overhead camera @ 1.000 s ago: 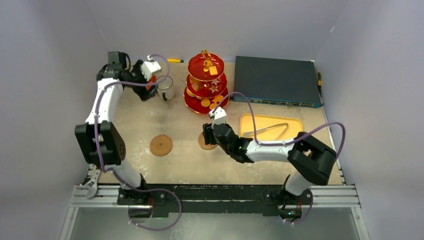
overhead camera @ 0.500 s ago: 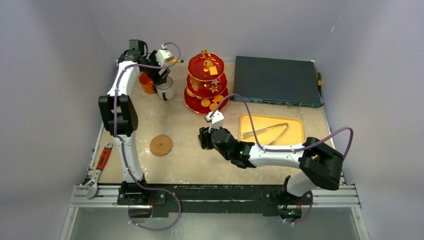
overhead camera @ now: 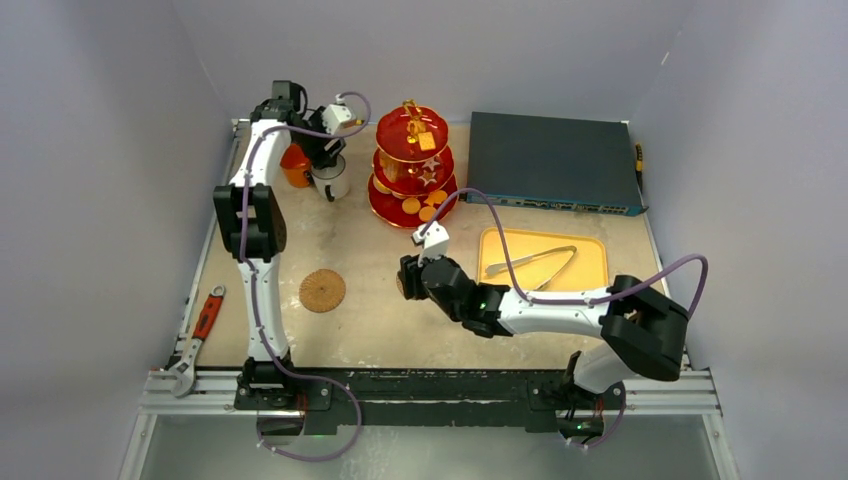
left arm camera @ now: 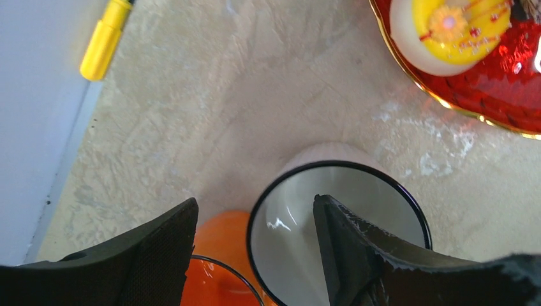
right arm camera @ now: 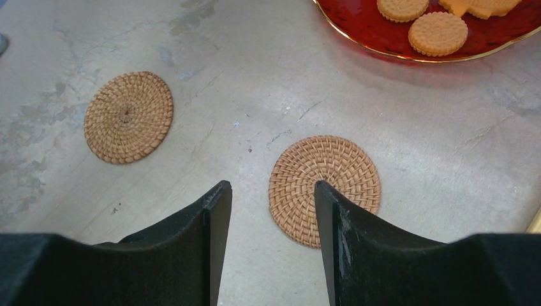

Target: Serve the afternoon tea

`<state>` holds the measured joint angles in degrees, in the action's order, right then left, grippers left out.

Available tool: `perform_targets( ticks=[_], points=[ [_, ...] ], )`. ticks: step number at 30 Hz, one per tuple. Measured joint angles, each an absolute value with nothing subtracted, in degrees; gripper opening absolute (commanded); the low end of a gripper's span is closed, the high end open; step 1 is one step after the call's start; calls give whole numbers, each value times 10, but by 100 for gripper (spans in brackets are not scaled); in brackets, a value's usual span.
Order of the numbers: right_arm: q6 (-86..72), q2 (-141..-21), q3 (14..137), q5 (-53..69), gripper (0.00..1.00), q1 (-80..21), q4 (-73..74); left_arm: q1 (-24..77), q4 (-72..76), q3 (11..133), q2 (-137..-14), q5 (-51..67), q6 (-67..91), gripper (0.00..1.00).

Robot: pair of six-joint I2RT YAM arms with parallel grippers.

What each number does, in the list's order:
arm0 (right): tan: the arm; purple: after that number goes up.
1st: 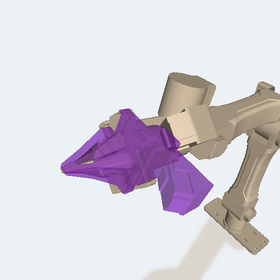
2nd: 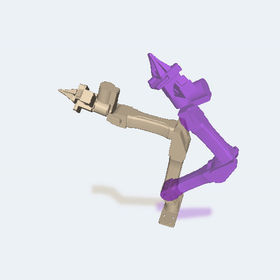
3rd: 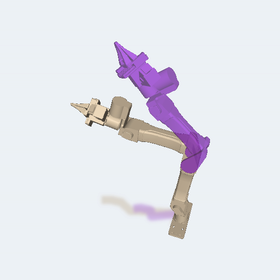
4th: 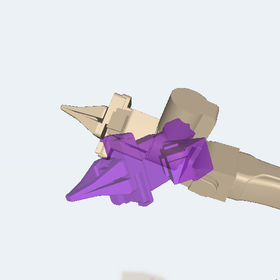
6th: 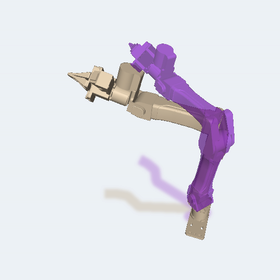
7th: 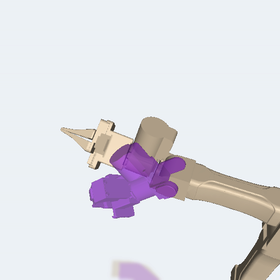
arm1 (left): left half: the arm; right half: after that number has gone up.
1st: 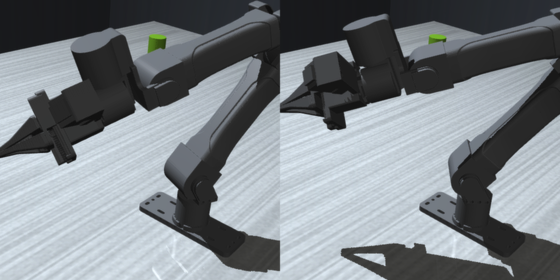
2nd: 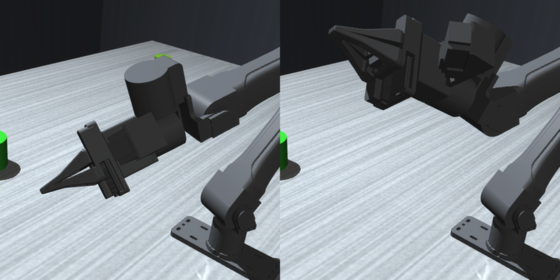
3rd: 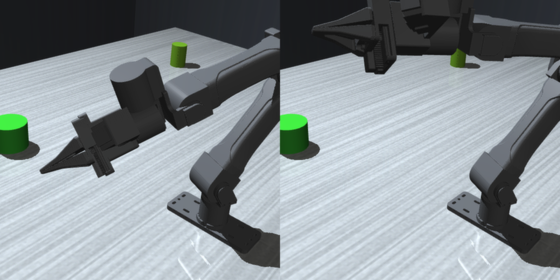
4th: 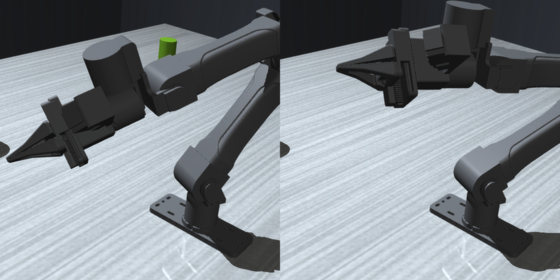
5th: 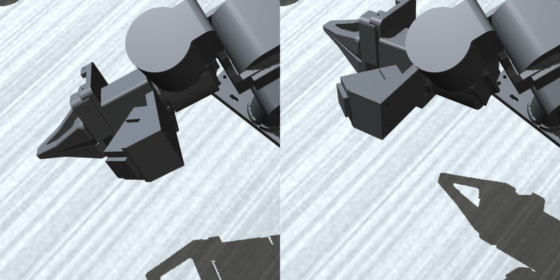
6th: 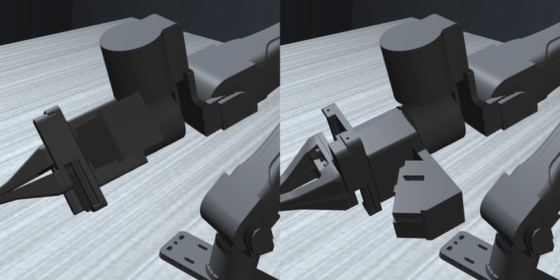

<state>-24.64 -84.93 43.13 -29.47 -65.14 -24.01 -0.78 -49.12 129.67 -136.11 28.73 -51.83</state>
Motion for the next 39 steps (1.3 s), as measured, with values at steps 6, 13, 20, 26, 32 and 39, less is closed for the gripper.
perform_targets(
  ticks=[6, 13, 20, 26, 32, 39],
  points=[
    [-246, -862, 435, -295, 53, -652, -233, -11, -532, 1297, -1362, 278, -563, 45],
    [-246, -867, 441, -299, 53, -652, -229, -15, -536, 1296, -1362, 273, -578, 0],
    [-248, -874, 445, -306, 54, -652, -225, -16, -502, 1263, -1349, 291, -554, 0],
    [-244, -902, 472, -314, 66, -652, -218, -18, -474, 1186, -1302, 295, -501, 0],
    [-219, -944, 536, -335, 78, -652, -224, -15, -425, 948, -1141, 279, -381, 0],
    [-184, -1036, 635, -334, 83, -652, -241, -7, -401, 763, -974, 230, -237, 0]
  ],
)
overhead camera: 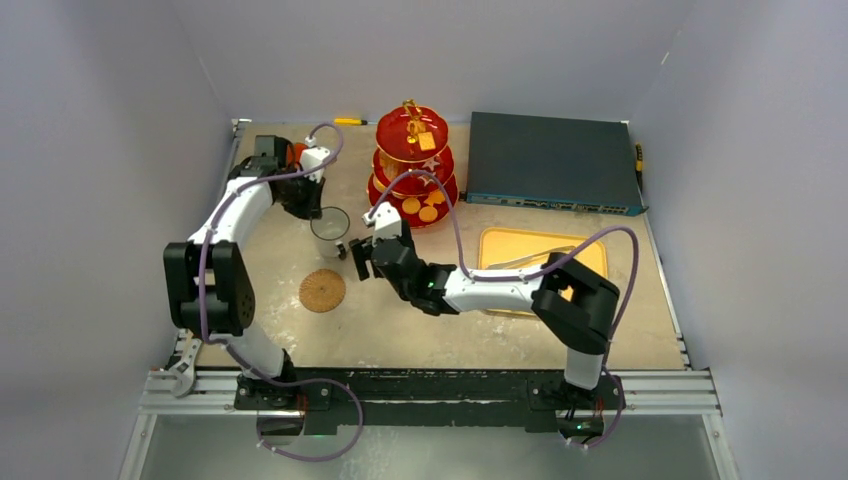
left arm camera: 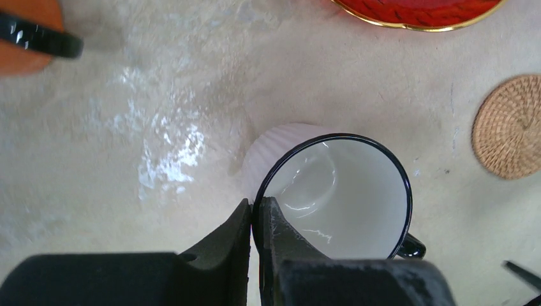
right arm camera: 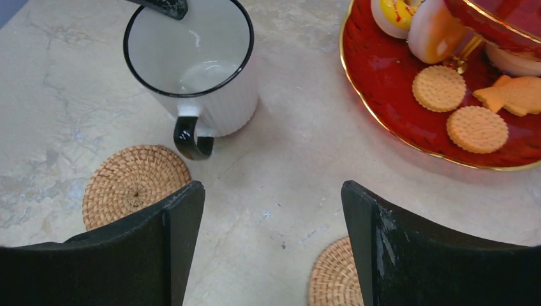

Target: Serve the afternoon tea

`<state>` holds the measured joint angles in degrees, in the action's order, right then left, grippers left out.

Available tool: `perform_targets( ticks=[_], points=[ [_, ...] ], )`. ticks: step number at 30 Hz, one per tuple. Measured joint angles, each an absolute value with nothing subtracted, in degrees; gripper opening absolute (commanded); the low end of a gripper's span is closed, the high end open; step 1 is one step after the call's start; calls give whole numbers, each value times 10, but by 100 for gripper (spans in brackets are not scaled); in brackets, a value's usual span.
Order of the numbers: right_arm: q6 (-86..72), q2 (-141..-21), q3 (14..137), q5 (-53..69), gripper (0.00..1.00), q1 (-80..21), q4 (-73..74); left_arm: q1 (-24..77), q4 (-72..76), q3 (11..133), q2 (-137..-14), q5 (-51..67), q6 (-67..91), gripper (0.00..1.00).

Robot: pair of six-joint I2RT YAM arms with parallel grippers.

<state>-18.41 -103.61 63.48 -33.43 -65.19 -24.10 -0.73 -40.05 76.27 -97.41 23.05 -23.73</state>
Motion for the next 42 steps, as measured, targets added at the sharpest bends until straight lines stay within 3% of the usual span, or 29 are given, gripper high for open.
perform_targets(
  ticks=[11, 22, 30, 39, 41, 42],
  points=[
    [-156, -1107, 689, -289, 86, -652, -251, -7, -341, 660, -883, 194, -109, 0],
    [-118, -1148, 763, -249, 77, -652, -225, -7, -335, 658, -851, 217, -84, 0],
    [-79, -1159, 776, -239, 54, -652, -196, -6, -350, 658, -815, 242, -87, 0],
    [-59, -1159, 776, -229, 38, -652, -182, 10, -369, 657, -795, 255, -98, 0],
    [-57, -1159, 776, -229, 30, -652, -176, 14, -370, 656, -793, 256, -101, 0],
    [-55, -1159, 776, -229, 20, -652, -174, 16, -370, 655, -792, 256, -101, 0]
  ],
)
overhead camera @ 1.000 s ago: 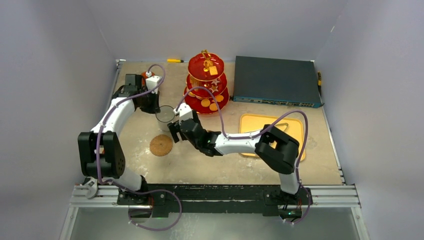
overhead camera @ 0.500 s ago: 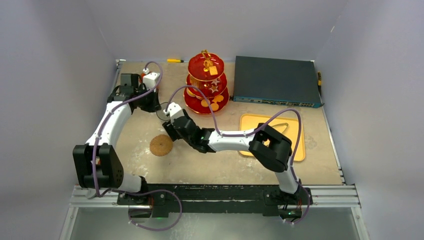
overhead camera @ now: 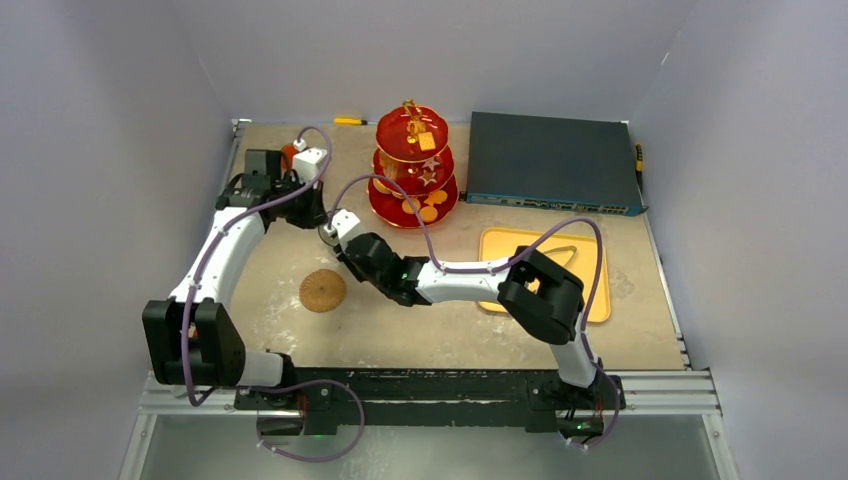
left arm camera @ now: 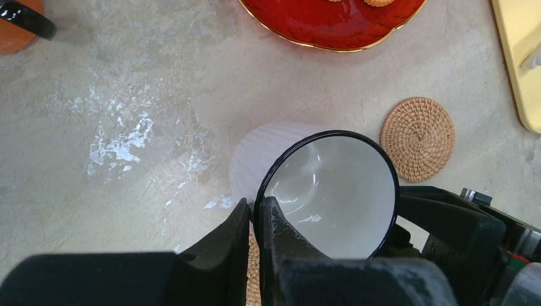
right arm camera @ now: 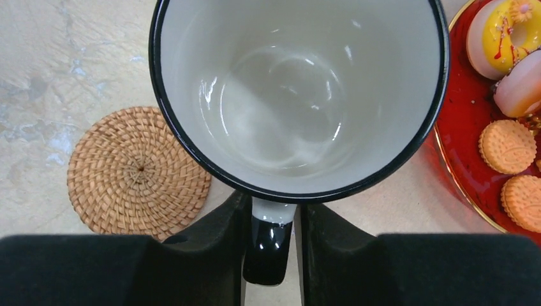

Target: Serve the afternoon tea

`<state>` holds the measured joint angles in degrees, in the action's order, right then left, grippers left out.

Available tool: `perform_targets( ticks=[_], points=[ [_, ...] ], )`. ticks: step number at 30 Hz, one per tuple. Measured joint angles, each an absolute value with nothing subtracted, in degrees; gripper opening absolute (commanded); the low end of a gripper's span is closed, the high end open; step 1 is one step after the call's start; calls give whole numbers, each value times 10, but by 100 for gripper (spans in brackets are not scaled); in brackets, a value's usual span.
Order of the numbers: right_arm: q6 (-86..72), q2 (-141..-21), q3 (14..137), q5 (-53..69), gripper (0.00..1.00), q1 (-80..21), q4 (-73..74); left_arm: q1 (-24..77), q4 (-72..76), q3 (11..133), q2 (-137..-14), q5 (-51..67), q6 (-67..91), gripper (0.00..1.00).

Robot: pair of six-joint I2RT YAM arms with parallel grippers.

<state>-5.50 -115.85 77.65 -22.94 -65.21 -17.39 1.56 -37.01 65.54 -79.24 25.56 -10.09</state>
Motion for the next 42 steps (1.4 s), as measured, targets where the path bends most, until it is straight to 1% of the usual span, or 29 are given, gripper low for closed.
perform_targets(
  ticks=[2, 4, 5, 6, 7, 8, 11, 13, 16, 18, 23, 30, 42],
  points=[
    [-53, -1158, 776, -231, 0, -652, -165, 17, -370, 652, -791, 256, -100, 0],
    [-55, -1157, 776, -243, 0, -652, -159, 17, -374, 648, -790, 254, -100, 0],
    [-58, -1155, 773, -243, 0, -652, -159, 17, -374, 646, -790, 255, -100, 8],
    [-59, -1152, 771, -245, 0, -652, -158, 19, -371, 645, -790, 256, -99, 19],
    [-61, -1147, 764, -246, 0, -652, -158, 21, -370, 645, -790, 258, -98, 27],
    [-64, -1140, 756, -246, 0, -652, -158, 24, -371, 645, -789, 263, -96, 32],
    [-74, -1108, 715, -246, 0, -652, -153, 32, -371, 645, -781, 293, -91, 60],
    [-82, -1089, 688, -246, 0, -652, -152, 37, -371, 645, -773, 309, -87, 75],
    [-98, -1056, 649, -250, 0, -652, -142, 38, -371, 647, -763, 325, -81, 88],
    [-108, -1036, 632, -253, 0, -652, -131, 38, -374, 655, -762, 329, -81, 94],
    [-131, -975, 571, -267, 0, -652, -120, 38, -379, 687, -762, 327, -81, 97],
    [-165, -896, 486, -292, 0, -652, -92, 38, -380, 719, -767, 310, -81, 98],
    [-195, -889, 470, -293, 0, -652, -47, 37, -380, 742, -779, 298, -81, 99]
  ],
)
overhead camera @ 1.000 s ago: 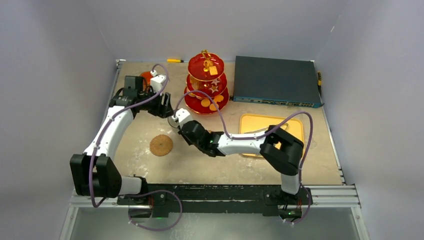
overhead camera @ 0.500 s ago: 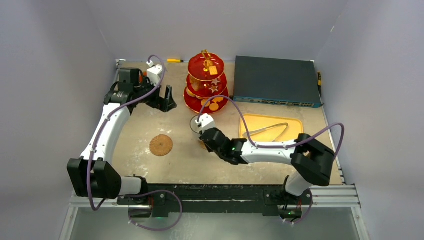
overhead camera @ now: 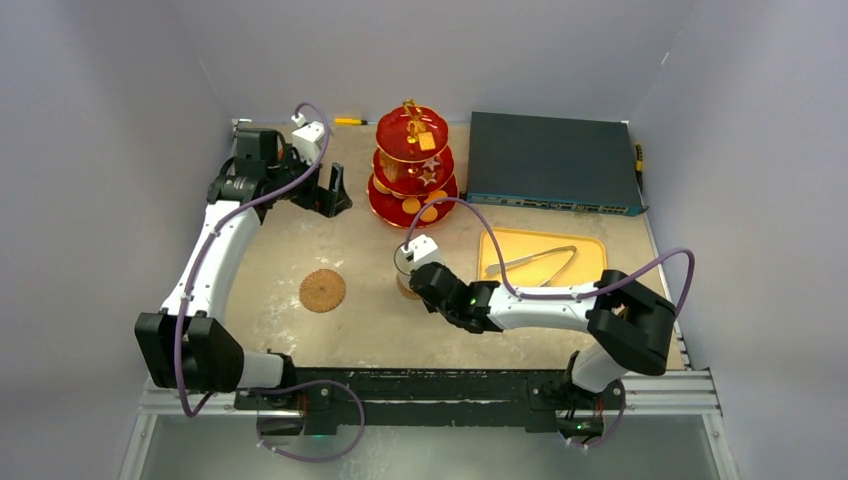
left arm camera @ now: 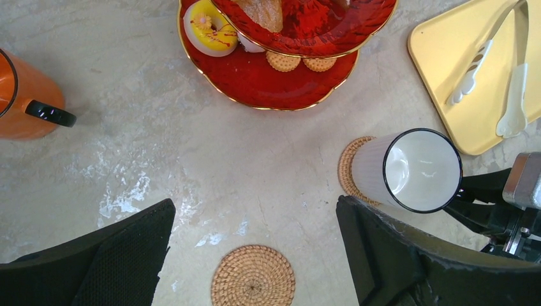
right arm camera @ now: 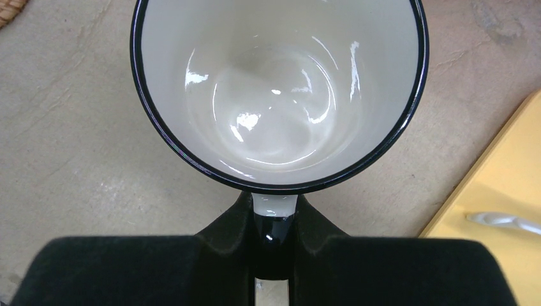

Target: Serve the afternoon tea

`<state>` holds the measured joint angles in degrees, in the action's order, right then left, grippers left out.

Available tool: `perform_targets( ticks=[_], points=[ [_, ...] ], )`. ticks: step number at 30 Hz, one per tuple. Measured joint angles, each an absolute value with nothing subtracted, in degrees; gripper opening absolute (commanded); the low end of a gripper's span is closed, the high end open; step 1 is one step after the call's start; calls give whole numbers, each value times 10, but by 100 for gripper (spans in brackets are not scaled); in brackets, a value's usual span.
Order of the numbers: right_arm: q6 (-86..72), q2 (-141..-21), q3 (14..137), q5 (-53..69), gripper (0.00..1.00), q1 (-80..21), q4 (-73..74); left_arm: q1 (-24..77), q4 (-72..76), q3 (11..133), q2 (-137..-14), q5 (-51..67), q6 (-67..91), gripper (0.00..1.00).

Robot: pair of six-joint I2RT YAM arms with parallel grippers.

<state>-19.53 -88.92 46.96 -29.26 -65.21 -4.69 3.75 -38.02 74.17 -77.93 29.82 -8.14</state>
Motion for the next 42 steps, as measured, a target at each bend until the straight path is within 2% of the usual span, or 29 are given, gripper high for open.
perform_targets(
  ticks=[8, 11, 18, 23, 29, 35, 42],
  points=[
    [-206, -891, 469, -292, 2, -652, -41, 37, -378, 749, -781, 293, -85, 99],
    [-206, -898, 468, -293, 13, -652, -53, 37, -378, 751, -781, 290, -86, 99],
    [-216, -904, 448, -299, 53, -652, -93, 33, -378, 753, -781, 283, -88, 99],
    [-224, -903, 444, -306, 67, -652, -109, 32, -378, 755, -781, 283, -88, 99],
    [-230, -858, 444, -334, 69, -652, -96, 22, -378, 766, -788, 283, -88, 99],
    [-227, -777, 469, -356, 69, -665, -90, -35, -377, 807, -833, 299, -88, 99],
    [-219, -814, 562, -368, 74, -731, -94, -74, -369, 917, -944, 295, -99, 96]
  ],
)
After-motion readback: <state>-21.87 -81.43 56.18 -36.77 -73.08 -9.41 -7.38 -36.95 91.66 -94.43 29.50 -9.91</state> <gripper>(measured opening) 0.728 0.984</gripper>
